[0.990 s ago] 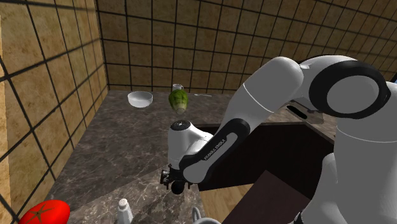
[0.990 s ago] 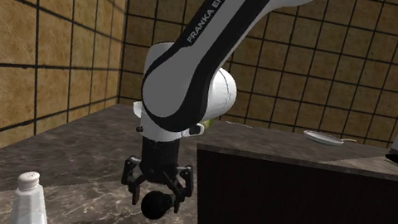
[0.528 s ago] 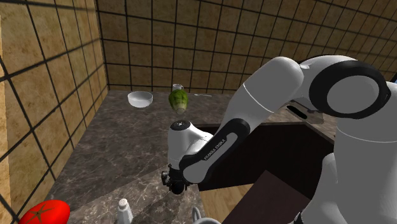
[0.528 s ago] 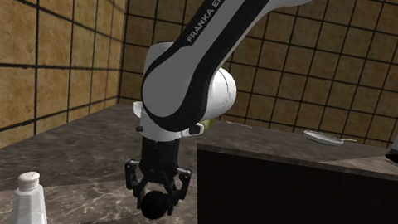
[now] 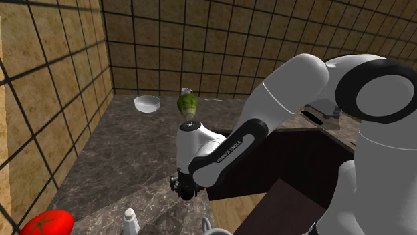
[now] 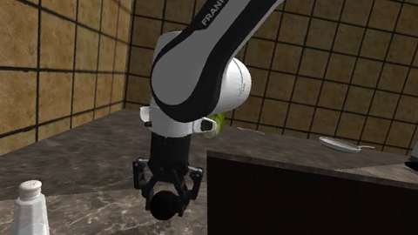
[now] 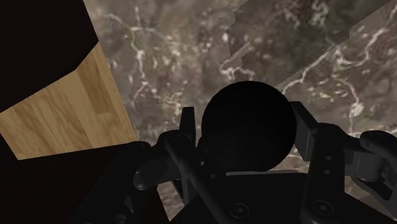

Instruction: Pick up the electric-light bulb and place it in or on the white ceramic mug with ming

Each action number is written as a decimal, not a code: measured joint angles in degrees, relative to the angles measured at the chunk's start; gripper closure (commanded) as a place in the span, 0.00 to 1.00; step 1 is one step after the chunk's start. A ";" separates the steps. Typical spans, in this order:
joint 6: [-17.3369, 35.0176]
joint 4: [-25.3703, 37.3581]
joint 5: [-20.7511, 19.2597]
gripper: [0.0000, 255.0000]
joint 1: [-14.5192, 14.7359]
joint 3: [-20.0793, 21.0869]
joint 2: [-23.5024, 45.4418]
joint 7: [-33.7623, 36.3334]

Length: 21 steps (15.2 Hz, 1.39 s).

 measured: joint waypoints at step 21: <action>-14.84 2.05 1.53 1.00 -0.23 0.55 -12.83 -1.33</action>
